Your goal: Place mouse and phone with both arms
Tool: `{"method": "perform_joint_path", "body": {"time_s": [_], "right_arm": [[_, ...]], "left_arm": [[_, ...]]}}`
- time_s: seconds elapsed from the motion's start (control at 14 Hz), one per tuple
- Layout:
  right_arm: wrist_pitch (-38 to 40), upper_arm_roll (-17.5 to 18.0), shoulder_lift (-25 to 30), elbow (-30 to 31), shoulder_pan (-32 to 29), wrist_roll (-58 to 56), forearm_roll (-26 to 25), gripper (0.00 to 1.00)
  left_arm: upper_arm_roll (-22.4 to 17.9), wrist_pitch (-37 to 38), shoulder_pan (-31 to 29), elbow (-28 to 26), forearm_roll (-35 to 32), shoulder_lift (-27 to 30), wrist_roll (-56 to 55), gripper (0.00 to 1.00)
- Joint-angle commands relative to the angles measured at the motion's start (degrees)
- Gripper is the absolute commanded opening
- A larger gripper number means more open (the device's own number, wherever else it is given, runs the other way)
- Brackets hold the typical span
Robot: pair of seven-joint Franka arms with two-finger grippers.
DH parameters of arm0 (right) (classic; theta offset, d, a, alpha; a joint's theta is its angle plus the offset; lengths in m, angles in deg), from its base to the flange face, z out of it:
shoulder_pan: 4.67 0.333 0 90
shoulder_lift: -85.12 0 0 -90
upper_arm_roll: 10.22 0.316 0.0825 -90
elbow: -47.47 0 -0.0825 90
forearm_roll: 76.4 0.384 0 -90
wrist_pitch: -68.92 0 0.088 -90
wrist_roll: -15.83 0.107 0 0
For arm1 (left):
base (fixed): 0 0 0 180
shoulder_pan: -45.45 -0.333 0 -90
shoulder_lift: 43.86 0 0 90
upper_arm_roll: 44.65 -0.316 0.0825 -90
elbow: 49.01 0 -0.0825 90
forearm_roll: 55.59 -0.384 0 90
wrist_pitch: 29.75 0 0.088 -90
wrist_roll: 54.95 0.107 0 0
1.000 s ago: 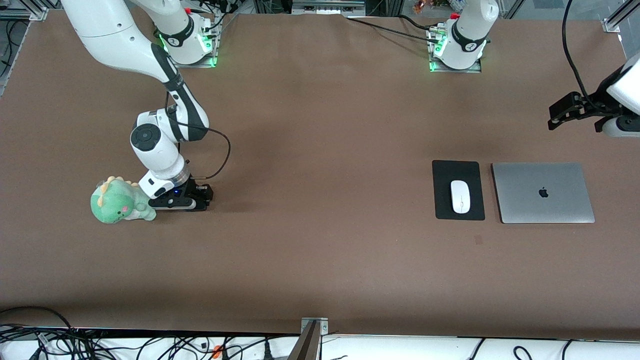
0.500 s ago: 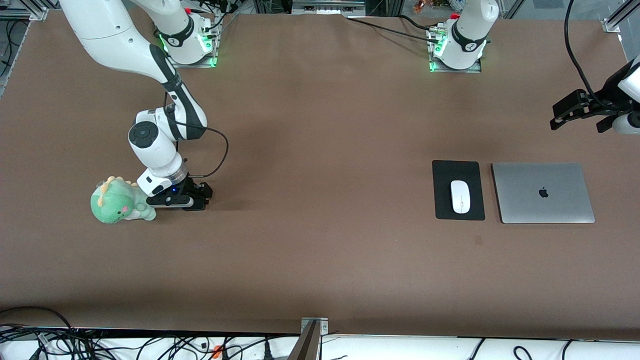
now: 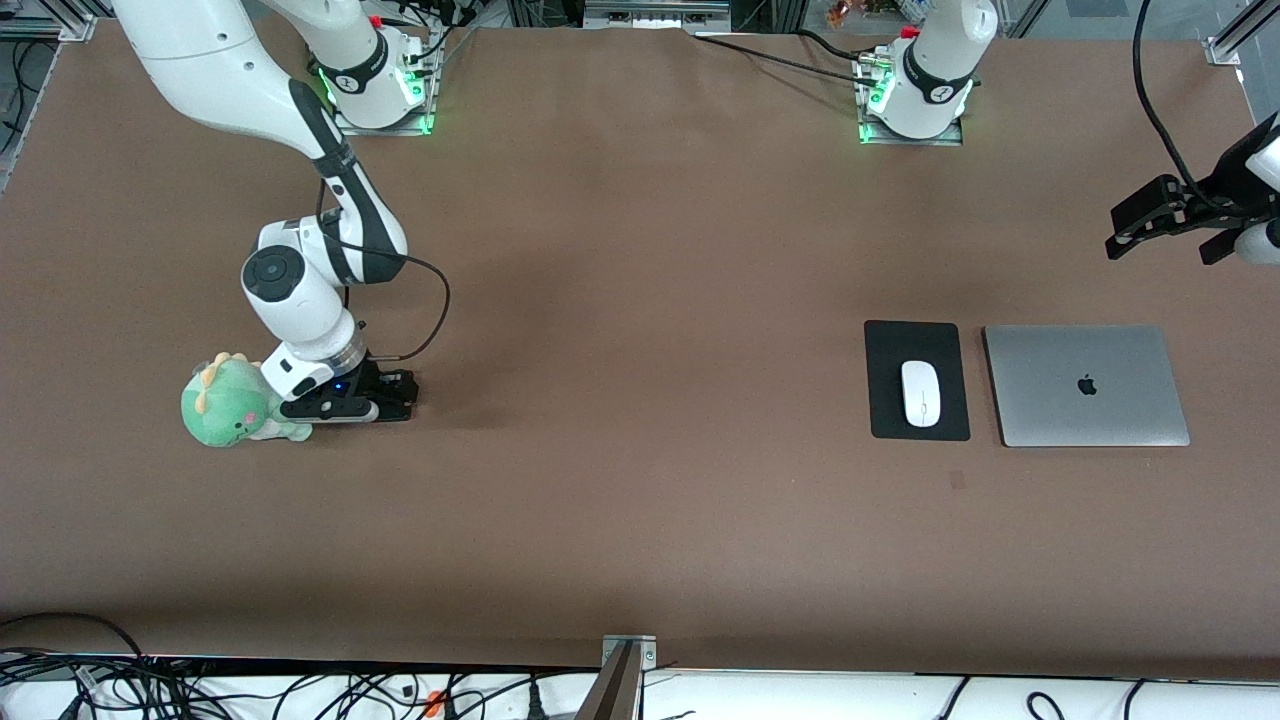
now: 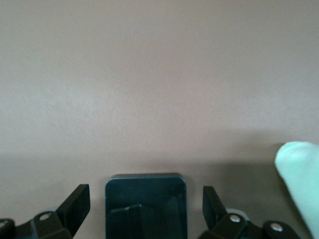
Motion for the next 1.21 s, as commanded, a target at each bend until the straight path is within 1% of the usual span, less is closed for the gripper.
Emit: {"method": "perform_joint_path", "body": {"time_s": [0.0,0.21,0.29,0.36,0.43,0.57,0.64,0.86,0.93,1.0,1.07,1.14], "right_arm": [[8.2,0.9,4.2,-3.1,-0.8,-1.4,1.9,1.0],[19.3,0.6,8.8,-6.7,-0.8,-3.6,5.9,1.0],[23.4,0.3,9.9,-8.6,-0.9,-6.2,8.5,1.0],[27.5,-0.7,10.9,-10.4,-1.0,-9.6,10.7,1.0],[31.7,-2.7,11.7,-12.3,-1.0,-13.8,12.2,1.0],[40.6,-6.3,13.7,-16.2,-1.1,-21.1,12.8,1.0],[45.7,-7.9,14.3,-18.6,-1.1,-22.9,12.9,1.0],[60.6,-10.4,16.1,-25.6,-1.7,-23.2,12.6,1.0],[63.6,-10.7,16.3,-27.4,-1.9,-23.2,11.9,1.0],[65.0,-10.5,16.8,-28.6,-2.5,-22.9,11.6,1.0],[65.8,-9.5,17.6,-28.7,-4.2,-22.6,10.6,1.0],[66.8,-6.9,18.8,-28.7,-6.3,-22.3,9.9,1.0]], "left_arm": [[0.3,1.1,-0.2,2.0,1.4,-0.6,0.5,1.0],[0.3,1.1,0.0,2.0,1.5,-0.6,0.6,1.0],[0.3,1.0,0.0,2.0,1.8,-0.7,0.6,1.0],[0.2,1.0,-0.2,2.0,2.6,-0.7,0.6,1.0],[0.2,1.0,-0.2,2.0,2.8,-0.7,0.6,1.0],[0.2,1.1,-0.2,2.0,2.7,-0.7,0.5,1.0],[0.2,1.1,-0.2,2.0,2.7,-0.6,0.5,1.0],[0.3,1.1,-0.1,2.0,2.8,-0.6,0.5,1.0],[0.3,1.1,-0.1,2.0,2.8,-0.6,0.4,1.0],[0.4,1.1,-0.1,2.0,2.8,-0.5,0.4,1.0],[0.4,1.1,-0.1,2.1,2.8,-0.4,0.5,1.0],[0.5,1.1,-0.1,2.1,2.8,-0.4,0.5,1.0]]}}
